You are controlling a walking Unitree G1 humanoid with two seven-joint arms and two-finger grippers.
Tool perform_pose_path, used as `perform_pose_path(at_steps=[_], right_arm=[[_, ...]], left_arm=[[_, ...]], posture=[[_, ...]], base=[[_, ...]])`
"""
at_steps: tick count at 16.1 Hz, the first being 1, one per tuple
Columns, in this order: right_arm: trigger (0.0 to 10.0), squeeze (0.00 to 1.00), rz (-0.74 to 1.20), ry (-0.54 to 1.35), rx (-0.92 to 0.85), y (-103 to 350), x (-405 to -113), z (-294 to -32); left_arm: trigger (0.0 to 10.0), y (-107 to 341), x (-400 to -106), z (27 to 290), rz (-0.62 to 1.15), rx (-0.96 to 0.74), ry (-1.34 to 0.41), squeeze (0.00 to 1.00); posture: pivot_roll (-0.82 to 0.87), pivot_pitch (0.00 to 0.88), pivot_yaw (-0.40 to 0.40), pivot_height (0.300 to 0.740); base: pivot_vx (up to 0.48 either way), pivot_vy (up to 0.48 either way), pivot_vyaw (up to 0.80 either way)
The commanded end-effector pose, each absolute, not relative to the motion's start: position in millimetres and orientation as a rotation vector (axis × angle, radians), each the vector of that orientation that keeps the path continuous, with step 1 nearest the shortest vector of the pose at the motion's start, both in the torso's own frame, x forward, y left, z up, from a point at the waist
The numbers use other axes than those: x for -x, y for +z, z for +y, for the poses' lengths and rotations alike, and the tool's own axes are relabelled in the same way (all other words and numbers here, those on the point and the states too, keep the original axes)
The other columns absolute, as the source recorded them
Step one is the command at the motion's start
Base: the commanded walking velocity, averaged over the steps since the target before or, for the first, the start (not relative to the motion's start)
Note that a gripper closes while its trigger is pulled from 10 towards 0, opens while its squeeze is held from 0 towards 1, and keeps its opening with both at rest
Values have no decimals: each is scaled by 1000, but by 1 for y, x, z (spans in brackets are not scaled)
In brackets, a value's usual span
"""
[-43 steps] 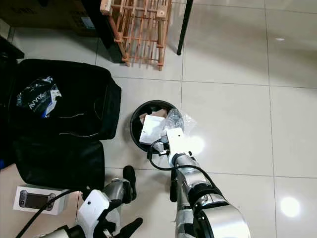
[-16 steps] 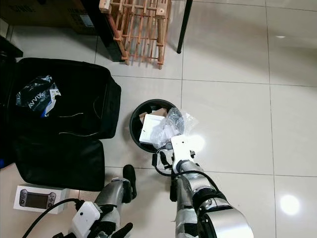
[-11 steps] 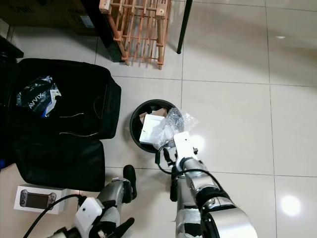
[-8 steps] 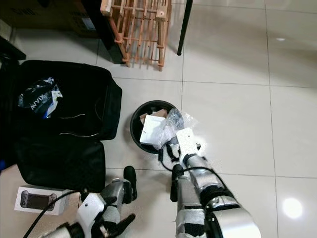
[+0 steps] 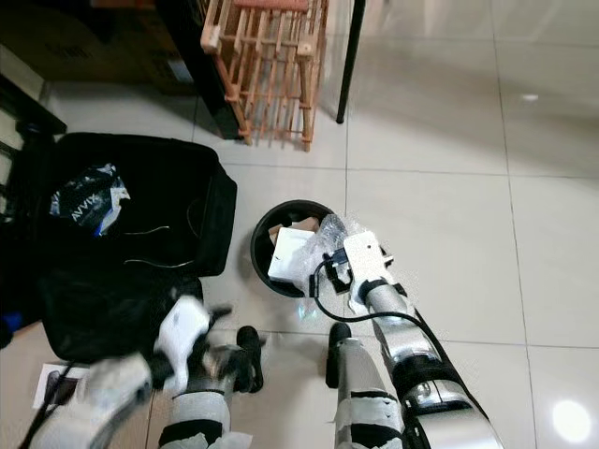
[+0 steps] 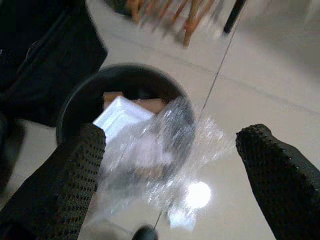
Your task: Picking trash to rubbish bin
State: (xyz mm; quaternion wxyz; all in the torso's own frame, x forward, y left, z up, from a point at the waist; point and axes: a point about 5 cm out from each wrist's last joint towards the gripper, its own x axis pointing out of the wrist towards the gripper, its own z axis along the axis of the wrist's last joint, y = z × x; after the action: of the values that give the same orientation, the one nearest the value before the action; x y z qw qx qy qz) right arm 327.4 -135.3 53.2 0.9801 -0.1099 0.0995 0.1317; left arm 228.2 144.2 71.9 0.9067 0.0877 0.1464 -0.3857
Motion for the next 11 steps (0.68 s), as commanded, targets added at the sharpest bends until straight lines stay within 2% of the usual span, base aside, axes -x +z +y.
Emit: perform_pose_path(at_steps=[1, 2, 9, 11], right_arm=[[10000, 0, 225, 247, 199, 46, -321, -136], [10000, 0, 175, 184, 177, 54, -321, -139], [10000, 0, 85, -6, 95, 79, -303, -156], [10000, 0, 30, -31, 111, 92, -299, -158]], left_arm=[[10000, 68, -224, 143, 333, -158, -797, 0], [10000, 73, -236, 137, 308, -160, -799, 0], [10000, 93, -261, 114, 218, -100, -736, 0], [10000, 93, -274, 115, 181, -42, -616, 0]], posture=[[137, 284, 25, 740], [114, 239, 27, 740], [37, 141, 37, 740], [10, 122, 33, 740]], base=[[0, 0, 0], [0, 0, 0], [0, 0, 0], [0, 0, 0]])
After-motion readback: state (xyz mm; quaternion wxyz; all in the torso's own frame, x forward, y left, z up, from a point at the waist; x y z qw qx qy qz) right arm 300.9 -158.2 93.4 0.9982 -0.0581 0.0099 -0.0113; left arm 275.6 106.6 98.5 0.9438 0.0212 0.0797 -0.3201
